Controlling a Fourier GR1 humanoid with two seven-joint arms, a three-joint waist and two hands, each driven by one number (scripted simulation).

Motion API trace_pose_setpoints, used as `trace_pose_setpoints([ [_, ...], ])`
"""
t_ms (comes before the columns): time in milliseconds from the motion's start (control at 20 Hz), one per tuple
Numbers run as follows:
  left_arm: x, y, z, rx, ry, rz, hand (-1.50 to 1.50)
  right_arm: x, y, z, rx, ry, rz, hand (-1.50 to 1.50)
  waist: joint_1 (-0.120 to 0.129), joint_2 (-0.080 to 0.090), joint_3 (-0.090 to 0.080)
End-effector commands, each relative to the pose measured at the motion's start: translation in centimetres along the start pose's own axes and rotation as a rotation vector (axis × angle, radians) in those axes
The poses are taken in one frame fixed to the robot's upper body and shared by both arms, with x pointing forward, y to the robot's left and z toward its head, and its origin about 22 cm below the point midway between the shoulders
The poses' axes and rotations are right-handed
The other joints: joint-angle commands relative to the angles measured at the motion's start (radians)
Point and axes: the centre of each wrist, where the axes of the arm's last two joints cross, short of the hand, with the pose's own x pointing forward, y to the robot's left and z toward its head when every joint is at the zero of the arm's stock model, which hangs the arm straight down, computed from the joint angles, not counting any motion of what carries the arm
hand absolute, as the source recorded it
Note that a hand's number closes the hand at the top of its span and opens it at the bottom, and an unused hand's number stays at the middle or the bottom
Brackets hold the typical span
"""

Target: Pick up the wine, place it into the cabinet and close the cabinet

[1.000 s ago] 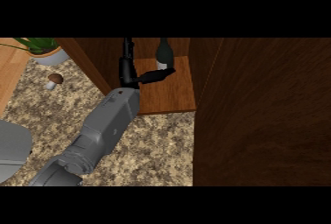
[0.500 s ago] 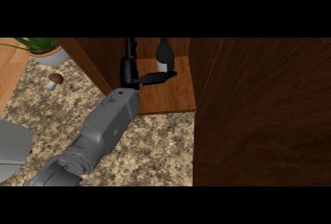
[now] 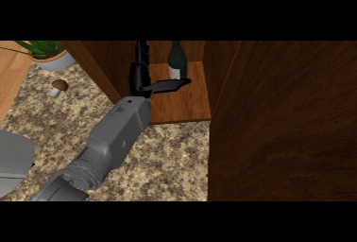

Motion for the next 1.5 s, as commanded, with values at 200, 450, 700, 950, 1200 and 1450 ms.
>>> trace_pose_setpoints([
  [200, -2.0, 1.5, 2.3, 0.04, 0.036, 0.06, -1.5, 1.0, 0.0, 0.4, 0.017, -0.016, -0.011, -1.5, 0.014, -0.006, -0.002],
  [450, -2.1, 1.2, 3.5, 0.031, 0.058, 0.091, -1.5, 1.5, 0.6, 0.6, -0.014, -0.026, -0.024, -1.5, 0.031, -0.012, -0.002],
  [700, -1.6, -1.0, 6.6, 0.021, 0.065, 0.093, -1.5, 0.3, 0.4, 0.5, -0.008, -0.026, -0.001, -1.5, 0.03, -0.01, -0.002],
  [950, -0.6, -3.0, 11.7, 0.002, 0.074, 0.086, -1.5, 1.4, 0.9, 2.3, -0.05, -0.023, 0.005, -1.5, 0.052, -0.017, -0.002],
  [1200, 0.7, -4.3, 15.9, -0.026, 0.047, 0.085, -1.5, 0.5, -0.6, 0.8, -0.061, -0.026, 0.012, -1.5, 0.063, -0.014, -0.001],
  [1450, 2.7, -4.2, 15.7, -0.047, 0.011, 0.096, -1.5, 2.1, 0.3, 2.7, -0.059, -0.017, 0.012, -1.5, 0.074, -0.015, -0.001],
])
